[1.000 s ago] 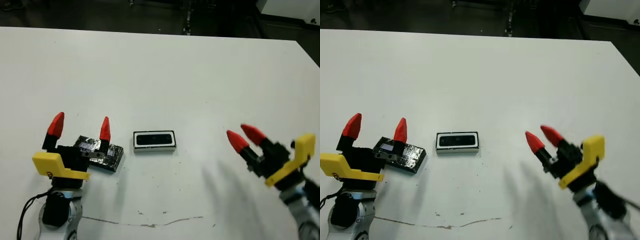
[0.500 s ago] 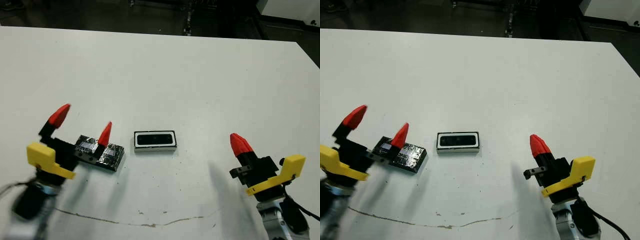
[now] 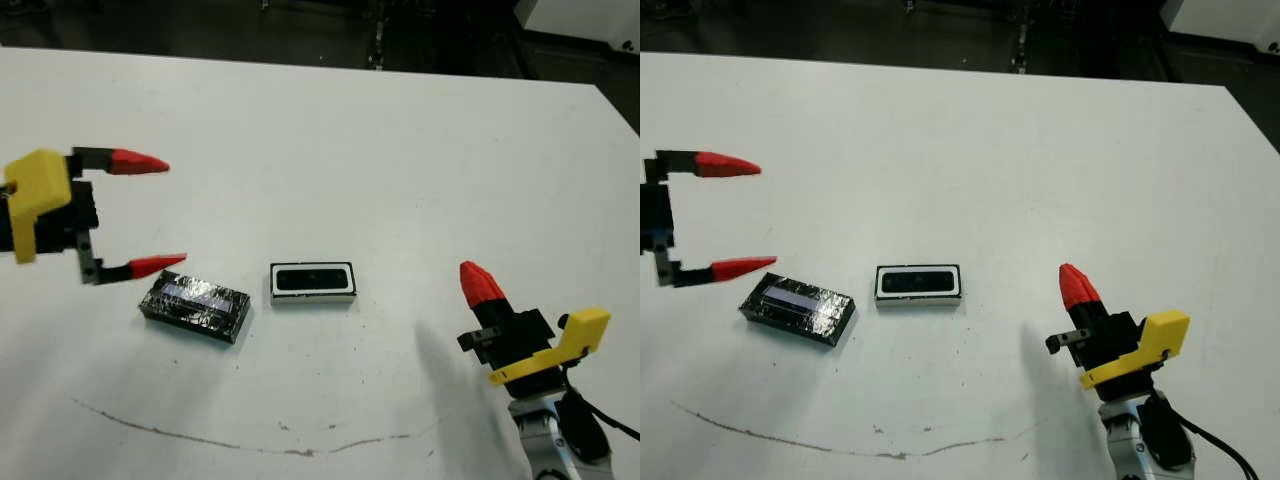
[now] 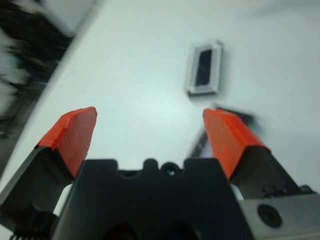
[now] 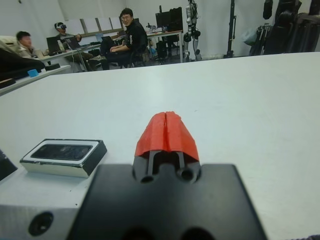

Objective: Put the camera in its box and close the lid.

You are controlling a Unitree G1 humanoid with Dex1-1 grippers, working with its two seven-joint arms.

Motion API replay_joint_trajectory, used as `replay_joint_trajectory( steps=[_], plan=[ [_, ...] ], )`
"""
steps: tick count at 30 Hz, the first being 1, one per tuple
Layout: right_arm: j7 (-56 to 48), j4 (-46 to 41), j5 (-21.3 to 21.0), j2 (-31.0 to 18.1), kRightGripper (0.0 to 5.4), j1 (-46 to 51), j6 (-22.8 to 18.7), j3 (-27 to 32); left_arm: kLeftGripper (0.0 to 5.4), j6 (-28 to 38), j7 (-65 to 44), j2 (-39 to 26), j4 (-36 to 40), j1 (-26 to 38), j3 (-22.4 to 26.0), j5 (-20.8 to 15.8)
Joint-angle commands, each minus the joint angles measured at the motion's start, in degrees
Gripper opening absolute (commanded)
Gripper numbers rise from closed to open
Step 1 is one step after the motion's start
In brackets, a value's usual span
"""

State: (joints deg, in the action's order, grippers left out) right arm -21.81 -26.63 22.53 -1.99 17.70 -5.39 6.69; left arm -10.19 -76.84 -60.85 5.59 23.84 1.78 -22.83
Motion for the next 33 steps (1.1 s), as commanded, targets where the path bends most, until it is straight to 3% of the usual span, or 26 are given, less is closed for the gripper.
replay_joint_trajectory(
  steps=[1, 5, 8, 12, 19, 33],
  plan=[
    [1.5, 0.0, 0.1, -0.8, 0.0, 0.8, 0.3, 0.7, 5.4, 0.9, -5.3, -0.2, -3.3, 5.4, -4.3, 2.4],
    [2.0, 0.0, -0.1, -1.2, 0.0, 1.2, 0.4, 0.8, 5.4, 0.8, -10.8, 1.0, -5.3, 10.4, -8.5, 4.1],
    [2.8, 0.0, -0.9, -1.1, 0.0, 1.4, 1.0, 0.6, 5.4, 0.2, -14.8, 3.9, -7.9, 12.7, -11.0, 2.1],
    [2.9, 0.5, -0.9, -1.0, 0.0, 1.5, 1.3, 0.4, 5.4, 6.2, -15.5, 8.1, -9.6, 11.0, -9.8, 1.1],
    [2.4, 1.6, -1.0, -1.6, 0.0, 1.1, 2.6, 0.6, 5.4, 9.1, -15.3, 12.1, -9.1, 8.2, -8.5, -1.0],
    [2.5, 1.9, -0.7, -2.1, 0.0, 1.3, 2.3, 0.5, 5.4, 2.3, -15.7, 10.9, -8.8, 10.2, -16.7, 0.0]
  ],
)
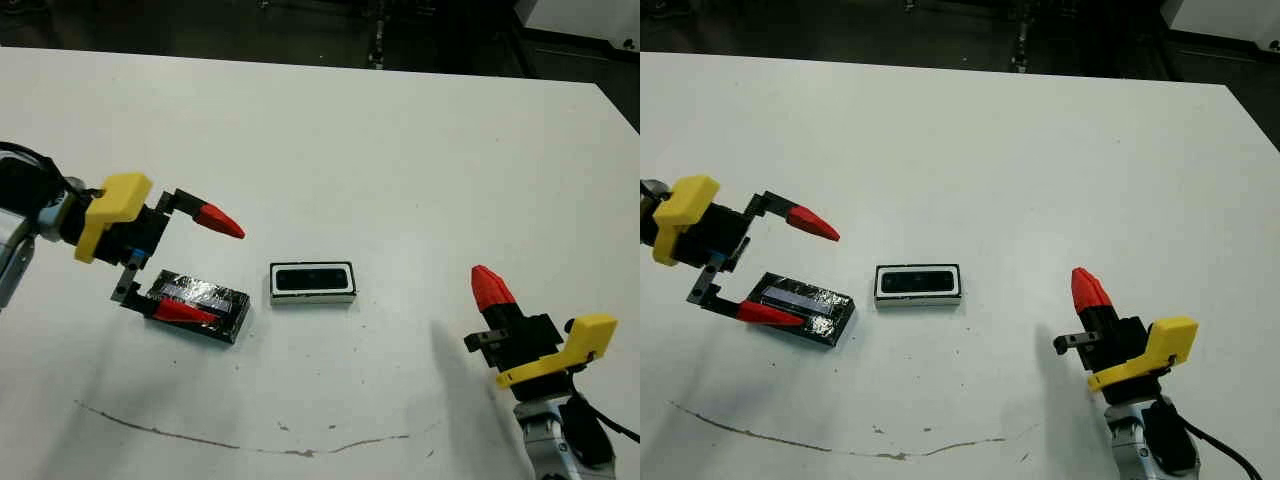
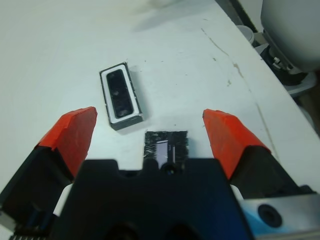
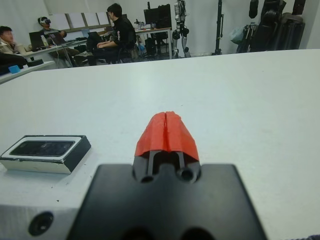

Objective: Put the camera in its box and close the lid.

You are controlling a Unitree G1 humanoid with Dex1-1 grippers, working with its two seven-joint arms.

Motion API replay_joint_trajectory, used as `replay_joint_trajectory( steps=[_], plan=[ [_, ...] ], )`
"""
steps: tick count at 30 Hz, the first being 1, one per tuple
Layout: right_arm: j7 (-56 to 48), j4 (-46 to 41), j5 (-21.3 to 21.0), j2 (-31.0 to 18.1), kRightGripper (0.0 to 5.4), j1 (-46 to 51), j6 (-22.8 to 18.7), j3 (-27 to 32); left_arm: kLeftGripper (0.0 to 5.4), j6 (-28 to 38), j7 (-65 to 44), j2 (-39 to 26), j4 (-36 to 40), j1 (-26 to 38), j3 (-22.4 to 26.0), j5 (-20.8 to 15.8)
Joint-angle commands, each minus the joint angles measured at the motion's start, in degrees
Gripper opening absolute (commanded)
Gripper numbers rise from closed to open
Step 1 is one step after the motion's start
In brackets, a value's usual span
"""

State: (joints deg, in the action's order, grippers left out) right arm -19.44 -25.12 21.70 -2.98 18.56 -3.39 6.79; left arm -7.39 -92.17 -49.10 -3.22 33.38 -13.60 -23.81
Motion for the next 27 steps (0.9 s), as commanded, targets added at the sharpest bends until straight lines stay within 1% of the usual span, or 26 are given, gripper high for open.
replay_joint_trajectory(
  steps=[1, 2, 4, 5, 7, 9, 12, 13, 15, 17, 18, 24, 27],
  plan=[
    [0.1, 0.4, 0.3, -1.1, 0.0, 0.4, 0.2, 0.4, 5.4, -0.4, -0.3, -0.9, -0.2, 0.8, -1.7, 1.0],
    [0.3, 0.4, 0.3, -1.0, 0.0, 0.4, 0.0, 0.3, 5.4, -0.5, -0.3, -1.2, -0.1, 1.0, -2.3, 1.3],
    [0.9, 0.0, -0.7, -1.0, 0.0, 0.5, 0.0, 0.1, 5.4, -3.6, -0.3, -2.9, 1.4, 2.3, -4.6, 3.8],
    [0.8, 0.1, -0.8, -1.0, 0.0, 0.5, 0.2, 0.1, 5.4, -4.3, -0.3, -3.2, 1.7, 2.7, -5.3, 4.3],
    [0.2, 0.6, -0.2, -1.0, 0.0, 0.4, 0.6, 0.1, 5.4, -6.7, -0.3, -3.8, 1.5, 4.3, -7.9, 3.8],
    [0.0, 1.0, -0.2, -1.0, 0.0, 0.4, 1.0, 0.0, 5.4, -6.5, -0.3, -4.0, 1.2, 5.3, -9.5, 4.3],
    [-0.1, 1.1, 0.0, -0.9, 0.0, 0.6, 1.2, -0.1, 5.4, -5.2, -0.3, -3.2, 0.6, 5.4, -9.5, 7.0],
    [0.2, 1.1, -0.3, -0.8, 0.0, 0.7, 1.3, -0.1, 5.4, -5.3, -0.3, -3.0, 0.3, 5.5, -9.6, 7.3],
    [0.3, 1.2, -0.5, -0.6, 0.0, 0.9, 1.5, -0.2, 5.4, -3.6, -0.3, -2.2, -1.0, 5.0, -9.0, 6.7],
    [0.3, 1.0, -0.4, -0.8, 0.0, 1.0, 1.3, -0.2, 5.4, -2.7, -0.3, -2.0, -1.7, 5.0, -9.2, 7.7],
    [0.4, 0.9, -0.4, -0.8, 0.0, 1.1, 1.2, -0.2, 5.4, -3.5, -0.3, -2.2, -1.8, 5.3, -9.7, 8.3],
    [0.1, 1.3, -0.4, -0.8, 0.0, 1.1, 1.8, -0.2, 5.4, 0.6, -0.3, -1.0, -5.2, 4.8, -9.4, 8.3],
    [0.4, 1.1, -0.1, -0.8, 0.0, 1.2, 1.3, -0.2, 5.4, -0.5, -0.3, -1.3, -6.1, 5.3, -10.6, 7.9]
  ],
)
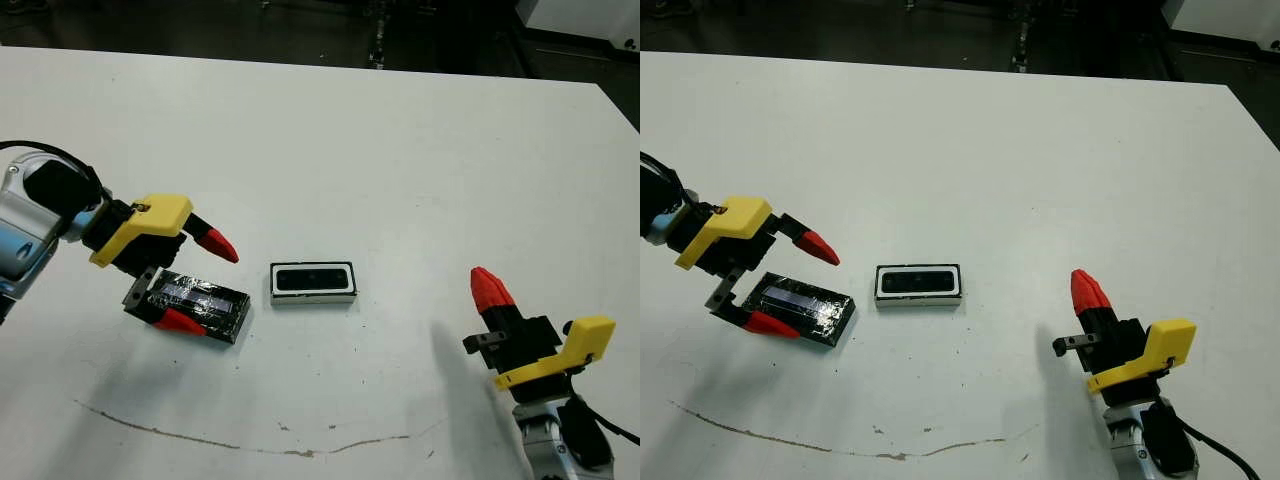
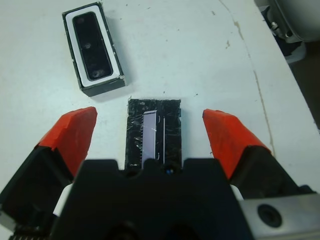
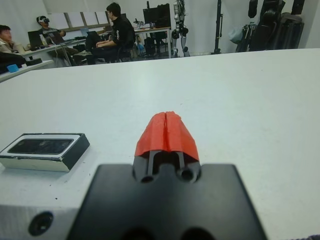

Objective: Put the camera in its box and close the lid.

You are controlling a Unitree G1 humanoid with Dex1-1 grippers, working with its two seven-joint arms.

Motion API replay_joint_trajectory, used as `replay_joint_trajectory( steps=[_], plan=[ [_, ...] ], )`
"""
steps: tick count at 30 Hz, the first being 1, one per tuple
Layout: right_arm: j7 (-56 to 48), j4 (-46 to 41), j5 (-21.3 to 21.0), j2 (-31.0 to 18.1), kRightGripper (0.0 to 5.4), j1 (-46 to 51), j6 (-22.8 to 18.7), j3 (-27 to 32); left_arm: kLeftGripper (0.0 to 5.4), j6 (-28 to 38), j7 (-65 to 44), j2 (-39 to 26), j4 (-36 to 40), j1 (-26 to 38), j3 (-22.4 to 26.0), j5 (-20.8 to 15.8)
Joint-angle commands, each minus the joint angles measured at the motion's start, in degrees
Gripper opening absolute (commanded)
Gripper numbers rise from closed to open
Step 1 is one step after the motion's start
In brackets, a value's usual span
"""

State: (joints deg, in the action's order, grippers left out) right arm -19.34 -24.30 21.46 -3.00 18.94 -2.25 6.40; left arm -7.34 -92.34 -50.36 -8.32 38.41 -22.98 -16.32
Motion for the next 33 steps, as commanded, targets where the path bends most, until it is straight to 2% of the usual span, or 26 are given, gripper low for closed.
replay_joint_trajectory(
  steps=[1, 7, 9, 11, 16, 19, 22, 24, 28, 33],
  plan=[
    [0.6, 0.0, -0.1, -0.8, 0.0, 0.9, -0.2, 0.1, 5.4, -0.9, -0.2, 0.1, -1.1, 0.1, -1.2, 0.5],
    [0.1, 0.4, 0.6, -1.2, 0.0, 0.6, 0.2, 0.8, 5.4, -3.3, -0.2, 0.7, -1.3, -0.3, -1.3, 0.4],
    [0.4, 0.2, 0.5, -1.2, 0.0, 0.8, 0.1, 0.8, 5.4, -7.8, -0.2, 0.3, -0.7, 0.2, -2.4, 0.3],
    [0.6, 0.0, 0.2, -1.2, 0.0, 0.9, 0.1, 0.8, 5.4, -8.4, -0.2, 0.4, -0.4, -0.2, -2.4, 0.1],
    [0.7, -0.1, 0.2, -1.4, 0.0, 1.0, 0.2, 0.8, 5.4, -2.8, 0.4, 2.0, -0.3, -2.9, 0.6, 1.4],
    [0.4, 0.0, 0.3, -1.6, 0.0, 1.0, 0.5, 0.8, 5.4, -7.6, -0.1, 1.7, 0.2, -2.5, -0.4, 2.2],
    [0.9, -0.5, 0.3, -1.6, 0.0, 1.2, 0.0, 0.7, 5.4, -3.6, 0.5, 2.6, 0.0, -3.5, 0.8, 3.1],
    [0.6, -0.3, 0.8, -1.7, 0.0, 1.1, -0.1, 0.7, 5.4, -7.0, 0.1, 2.5, 0.1, -2.9, 0.0, 3.7],
    [0.0, 0.1, 1.4, -1.9, 0.0, 0.9, 0.0, 0.8, 5.4, -7.8, -0.1, 3.2, -0.6, -3.0, 0.2, 3.8],
    [0.4, 0.0, 1.7, -2.0, 0.0, 0.9, -0.4, 0.8, 5.4, -5.6, 0.3, 3.9, -1.8, -3.5, 0.8, 4.8]
  ],
)
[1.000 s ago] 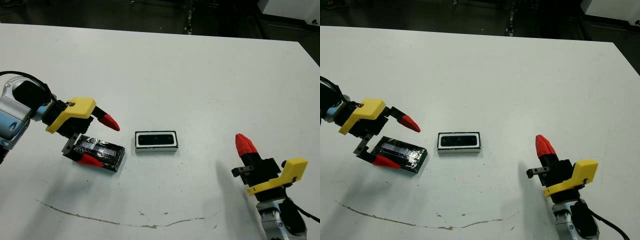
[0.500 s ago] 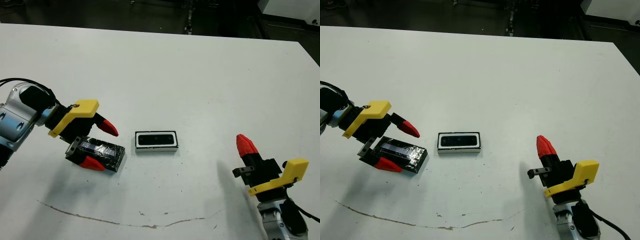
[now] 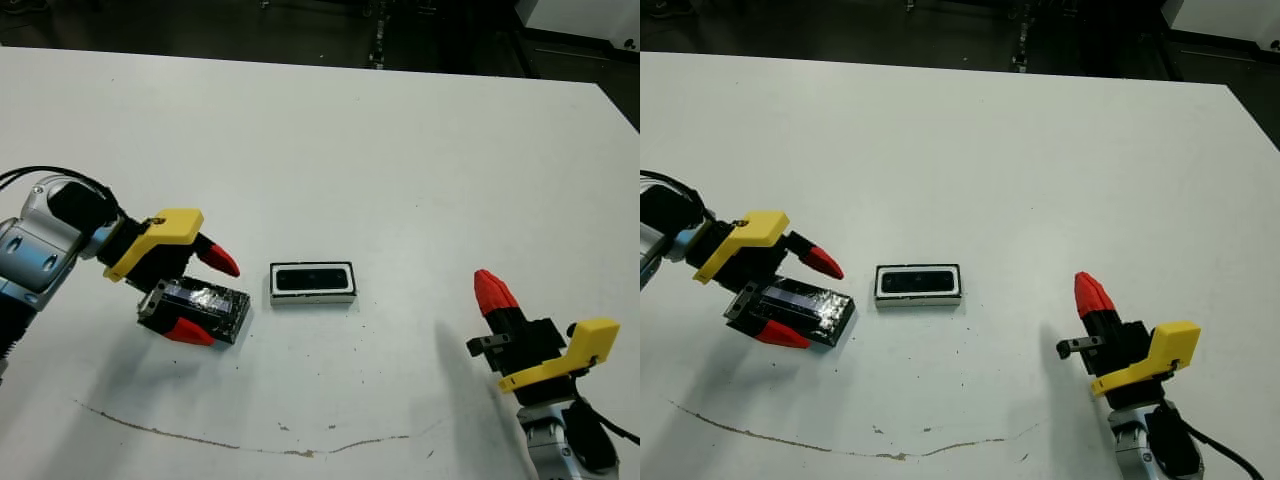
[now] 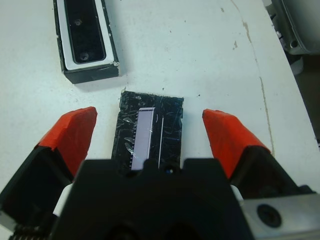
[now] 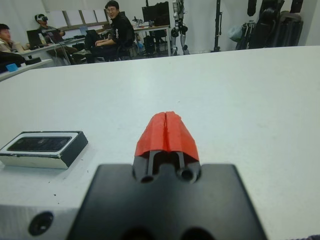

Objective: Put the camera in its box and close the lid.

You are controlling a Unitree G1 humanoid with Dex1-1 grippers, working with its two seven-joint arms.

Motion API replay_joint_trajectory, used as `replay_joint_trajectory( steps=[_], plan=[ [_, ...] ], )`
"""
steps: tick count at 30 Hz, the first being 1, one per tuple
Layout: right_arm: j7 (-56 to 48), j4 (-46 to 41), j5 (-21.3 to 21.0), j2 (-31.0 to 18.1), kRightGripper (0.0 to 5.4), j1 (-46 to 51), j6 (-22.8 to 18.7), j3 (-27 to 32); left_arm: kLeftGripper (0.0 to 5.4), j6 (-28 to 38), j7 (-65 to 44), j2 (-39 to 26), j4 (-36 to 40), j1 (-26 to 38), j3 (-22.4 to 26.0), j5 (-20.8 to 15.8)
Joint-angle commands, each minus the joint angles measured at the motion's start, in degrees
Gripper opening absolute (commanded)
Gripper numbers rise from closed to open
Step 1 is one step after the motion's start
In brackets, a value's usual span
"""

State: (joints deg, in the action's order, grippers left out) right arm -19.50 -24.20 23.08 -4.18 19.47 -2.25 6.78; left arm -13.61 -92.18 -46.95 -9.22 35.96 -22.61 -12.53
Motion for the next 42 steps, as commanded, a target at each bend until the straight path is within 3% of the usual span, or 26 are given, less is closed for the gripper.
replay_joint_trajectory(
  steps=[1, 13, 23, 28, 42],
  plan=[
    [0.5, -0.2, 0.0, -0.9, 0.0, 0.4, -0.5, 0.5, 5.4, 0.0, 0.0, 0.6, -1.4, -1.0, 0.3, 0.6],
    [0.4, -0.1, 0.9, -1.0, 0.0, 0.5, -0.8, 0.5, 5.4, 7.0, 0.4, 2.0, -3.9, -1.8, 1.1, 2.5],
    [0.6, -0.3, -0.1, -1.3, 0.0, 0.8, -0.2, 0.2, 5.4, 7.5, -0.2, 2.4, -6.5, -1.1, 0.7, 4.7],
    [-0.1, 0.0, 1.0, -1.3, 0.0, 0.6, -0.4, 0.4, 5.4, 12.7, 0.6, 2.0, -7.5, -1.9, 1.8, 5.8],
    [0.6, -1.0, 0.6, -2.0, 0.0, 0.8, -1.4, -0.1, 5.4, 18.6, -0.1, 1.2, -11.5, -2.4, 3.3, 6.3]
  ],
)
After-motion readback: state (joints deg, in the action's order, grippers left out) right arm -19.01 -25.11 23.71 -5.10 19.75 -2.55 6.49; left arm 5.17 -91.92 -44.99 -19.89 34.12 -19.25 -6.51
